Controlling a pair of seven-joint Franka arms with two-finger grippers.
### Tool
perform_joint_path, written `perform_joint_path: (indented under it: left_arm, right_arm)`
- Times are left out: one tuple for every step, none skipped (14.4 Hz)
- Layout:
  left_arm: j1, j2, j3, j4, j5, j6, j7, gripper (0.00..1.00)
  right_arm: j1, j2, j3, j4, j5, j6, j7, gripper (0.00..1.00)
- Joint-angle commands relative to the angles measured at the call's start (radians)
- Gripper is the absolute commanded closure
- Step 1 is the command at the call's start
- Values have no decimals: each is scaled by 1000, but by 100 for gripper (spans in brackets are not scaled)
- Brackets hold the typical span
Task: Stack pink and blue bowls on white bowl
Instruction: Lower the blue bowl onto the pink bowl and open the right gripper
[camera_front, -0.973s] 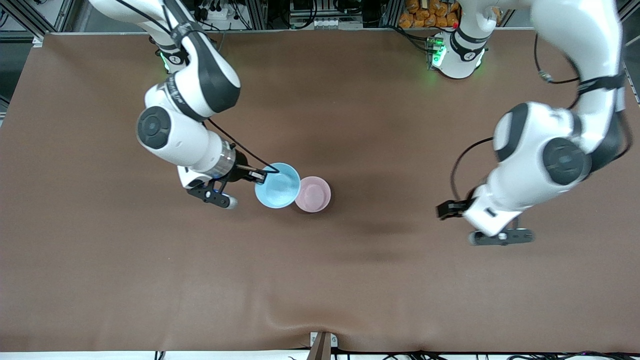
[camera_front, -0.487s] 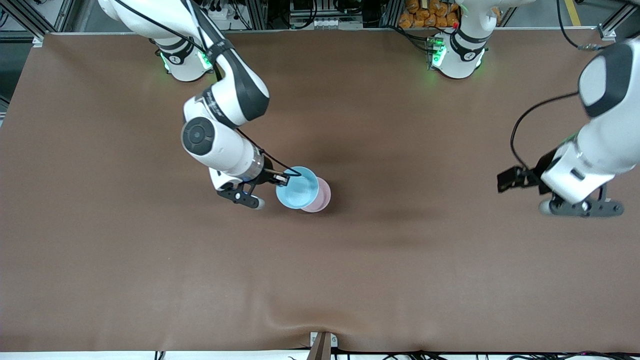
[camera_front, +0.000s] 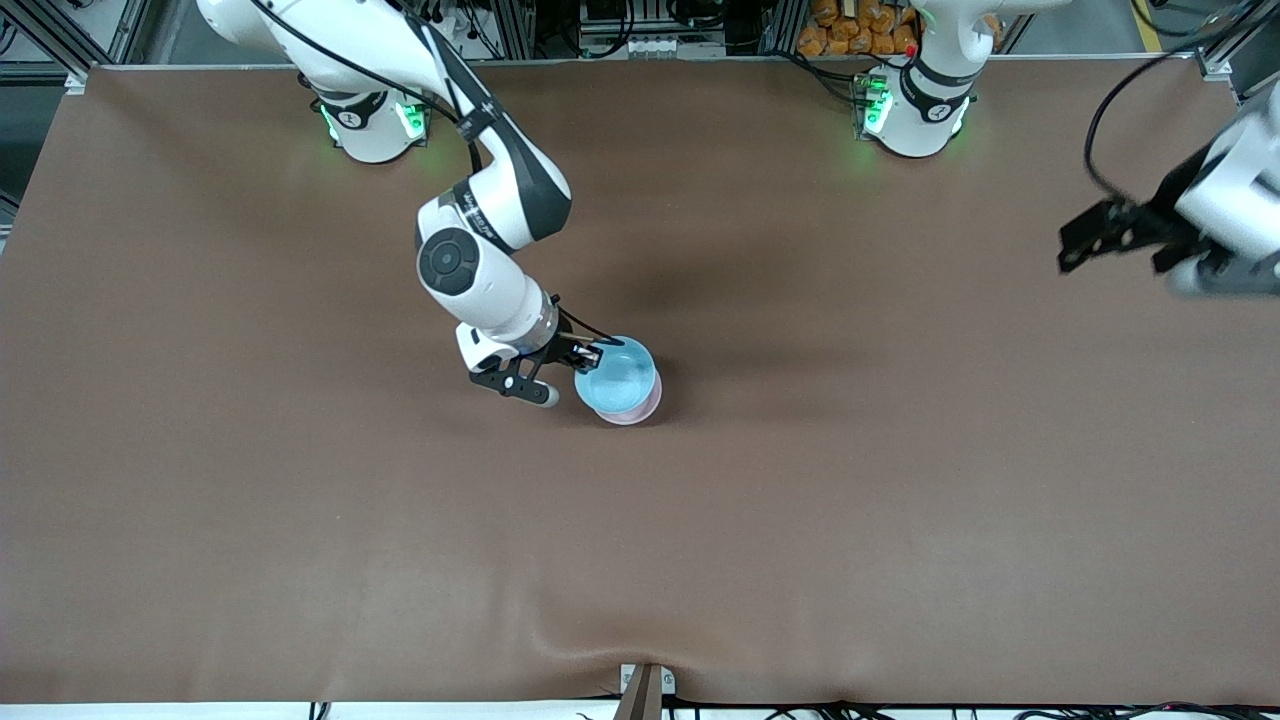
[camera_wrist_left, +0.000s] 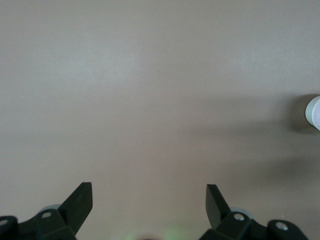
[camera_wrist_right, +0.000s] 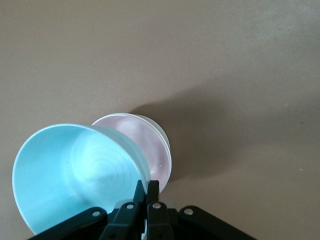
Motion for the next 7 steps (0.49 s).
perform_joint_path:
  left_arm:
    - [-5, -78, 24, -51, 5, -25, 6, 0]
    - [-5, -103, 30, -78, 3, -34, 11, 0]
    - [-7, -112, 36, -95, 2, -31, 14, 0]
    - [-7, -103, 41, -88, 0, -17, 17, 0]
    - [-7, -88, 59, -83, 0, 24, 32, 0]
    - [-7, -79, 64, -80, 3, 46, 64, 0]
    - [-7, -76, 66, -80, 3, 52, 80, 0]
  right_arm:
    - [25, -3, -14, -22, -10, 34, 14, 100]
    - [25, 0, -14, -22, -10, 35, 14, 100]
    - [27, 11, -14, -22, -11, 38, 14, 100]
    - [25, 20, -14, -22, -17, 44, 14, 100]
    - [27, 34, -14, -24, -20, 57, 14, 100]
    - [27, 45, -14, -24, -20, 75, 14, 100]
    - [28, 48, -14, -22, -20, 92, 14, 100]
